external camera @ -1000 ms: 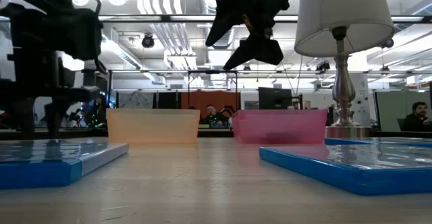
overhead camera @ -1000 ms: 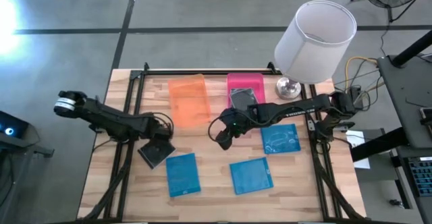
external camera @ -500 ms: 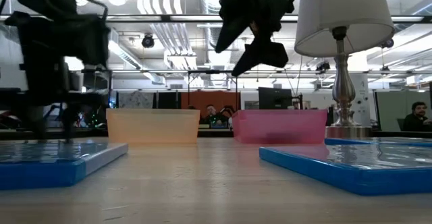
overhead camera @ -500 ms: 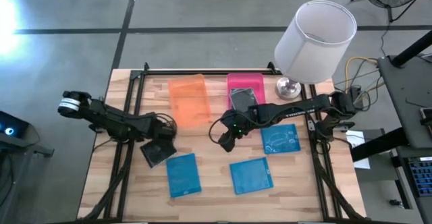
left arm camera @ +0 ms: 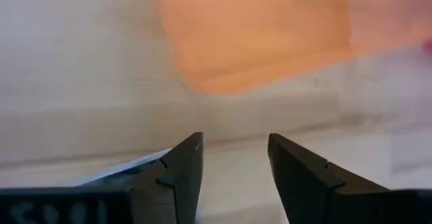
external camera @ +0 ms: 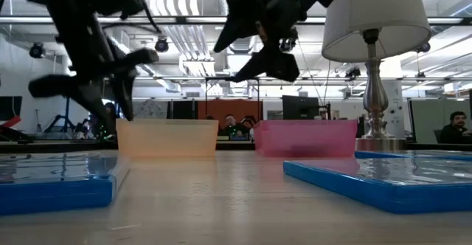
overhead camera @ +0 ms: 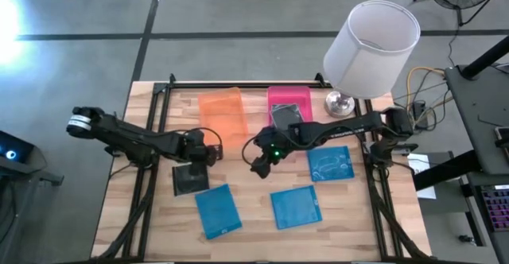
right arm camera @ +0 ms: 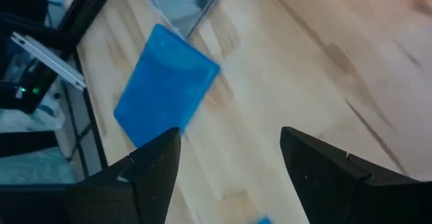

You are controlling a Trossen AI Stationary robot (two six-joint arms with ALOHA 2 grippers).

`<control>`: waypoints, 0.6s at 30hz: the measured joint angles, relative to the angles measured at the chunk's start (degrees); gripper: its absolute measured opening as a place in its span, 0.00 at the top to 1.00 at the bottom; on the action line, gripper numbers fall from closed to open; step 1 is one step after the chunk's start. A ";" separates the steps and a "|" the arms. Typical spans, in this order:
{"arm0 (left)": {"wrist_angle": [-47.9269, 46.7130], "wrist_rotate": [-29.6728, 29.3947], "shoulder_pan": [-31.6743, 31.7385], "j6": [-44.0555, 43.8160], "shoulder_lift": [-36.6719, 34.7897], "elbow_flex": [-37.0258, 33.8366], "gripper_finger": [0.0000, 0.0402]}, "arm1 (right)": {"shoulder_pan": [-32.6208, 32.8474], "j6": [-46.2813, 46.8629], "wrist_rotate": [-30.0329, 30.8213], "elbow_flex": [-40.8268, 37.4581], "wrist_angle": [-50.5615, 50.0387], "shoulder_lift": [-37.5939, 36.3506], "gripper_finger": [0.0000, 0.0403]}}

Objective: Pick & place jewel cases by type
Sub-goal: Put the black CD case into the pink bin

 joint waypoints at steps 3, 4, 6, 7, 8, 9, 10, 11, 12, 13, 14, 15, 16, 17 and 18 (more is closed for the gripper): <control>-5.75 1.89 -1.95 11.29 -0.23 4.46 0.62 | 0.23 0.12 -0.77 0.00 4.17 1.48 0.38; -7.82 4.04 -2.74 15.47 -0.22 5.82 0.62 | 0.25 -0.23 -1.60 0.00 4.51 1.85 0.38; -13.91 11.00 -4.26 21.74 0.51 7.76 0.62 | 0.27 -1.75 -3.12 0.00 5.54 2.75 0.38; -17.51 14.60 -5.13 23.35 1.00 8.32 0.62 | 0.31 -2.60 -3.43 0.00 5.01 3.08 0.38; -20.15 18.07 -6.10 24.41 1.42 8.56 0.62 | 0.32 -3.37 -3.57 0.00 4.55 3.34 0.38; -22.21 21.01 -7.14 25.48 1.76 8.69 0.62 | 0.32 -4.27 -3.62 0.00 4.33 3.49 0.38; -23.74 23.35 -8.22 26.49 2.05 8.62 0.62 | 0.32 -4.98 -3.63 0.00 3.83 3.70 0.39; -24.59 25.14 -9.39 27.09 2.20 8.11 0.62 | 0.30 -5.66 -3.63 0.00 3.27 3.84 0.39; -25.19 26.75 -10.57 27.47 2.44 7.39 0.62 | 0.28 -6.06 -3.62 0.00 2.92 4.04 0.39; -25.38 28.38 -11.58 28.12 2.84 6.67 0.62 | 0.27 -6.37 -3.60 0.00 2.55 4.15 0.39; -25.58 29.95 -12.37 28.39 3.44 6.30 0.62 | 0.27 -6.81 -3.54 -0.02 2.15 4.21 0.40; -25.56 31.45 -13.05 29.19 3.97 6.12 0.62 | 0.27 -7.24 -3.49 -0.06 2.04 4.21 0.40; -25.71 32.94 -13.92 30.16 4.46 5.91 0.62 | 0.27 -7.56 -3.49 -0.07 2.20 4.21 0.40; -25.93 34.07 -14.76 31.19 5.06 5.63 0.62 | 0.27 -7.73 -3.49 -0.06 2.32 4.20 0.41; -26.08 35.04 -15.43 32.60 5.75 5.30 0.62 | 0.27 -7.81 -3.49 -0.04 2.30 4.18 0.41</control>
